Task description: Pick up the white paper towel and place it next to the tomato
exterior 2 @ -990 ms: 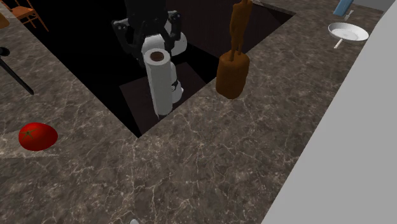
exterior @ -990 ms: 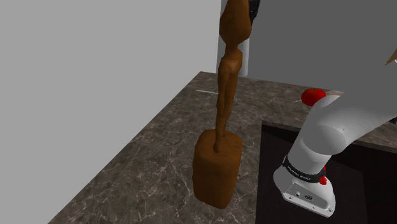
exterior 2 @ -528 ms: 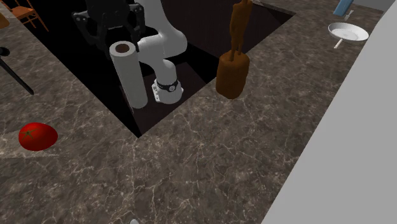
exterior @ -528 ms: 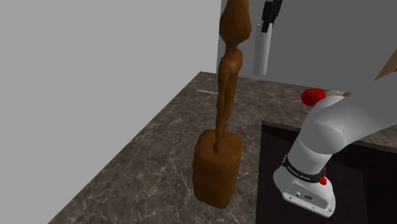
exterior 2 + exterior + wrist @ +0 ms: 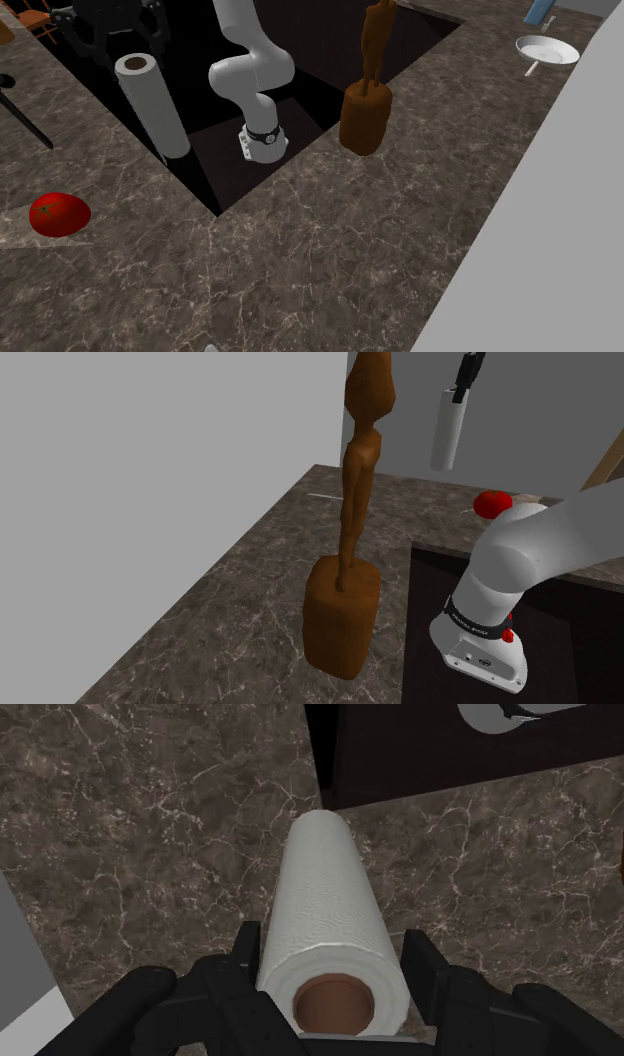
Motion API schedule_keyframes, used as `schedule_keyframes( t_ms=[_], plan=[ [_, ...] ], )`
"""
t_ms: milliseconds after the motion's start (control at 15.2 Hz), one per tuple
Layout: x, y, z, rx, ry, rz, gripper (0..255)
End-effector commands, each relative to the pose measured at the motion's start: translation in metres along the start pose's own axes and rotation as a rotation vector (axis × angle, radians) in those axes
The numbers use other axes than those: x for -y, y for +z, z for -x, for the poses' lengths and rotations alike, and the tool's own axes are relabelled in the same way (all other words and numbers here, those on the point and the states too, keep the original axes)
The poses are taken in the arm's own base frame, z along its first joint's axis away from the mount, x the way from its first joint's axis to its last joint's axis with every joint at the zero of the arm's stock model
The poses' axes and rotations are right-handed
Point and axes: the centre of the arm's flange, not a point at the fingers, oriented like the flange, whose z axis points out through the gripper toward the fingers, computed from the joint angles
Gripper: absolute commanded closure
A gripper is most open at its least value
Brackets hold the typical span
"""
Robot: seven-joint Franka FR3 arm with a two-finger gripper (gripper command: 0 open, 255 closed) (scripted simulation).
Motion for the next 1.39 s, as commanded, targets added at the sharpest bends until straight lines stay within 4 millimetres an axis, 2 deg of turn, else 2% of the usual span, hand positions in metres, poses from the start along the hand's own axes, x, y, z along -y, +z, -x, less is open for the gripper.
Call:
schedule_keyframes(
  t_ms=[0, 1320],
  plan=[
    [-0.018, 0.002, 0.019, 0.0, -0.002, 0.0, 255],
    [-0.185, 0.002, 0.223, 0.0, -0.002, 0.0, 255]
  ],
)
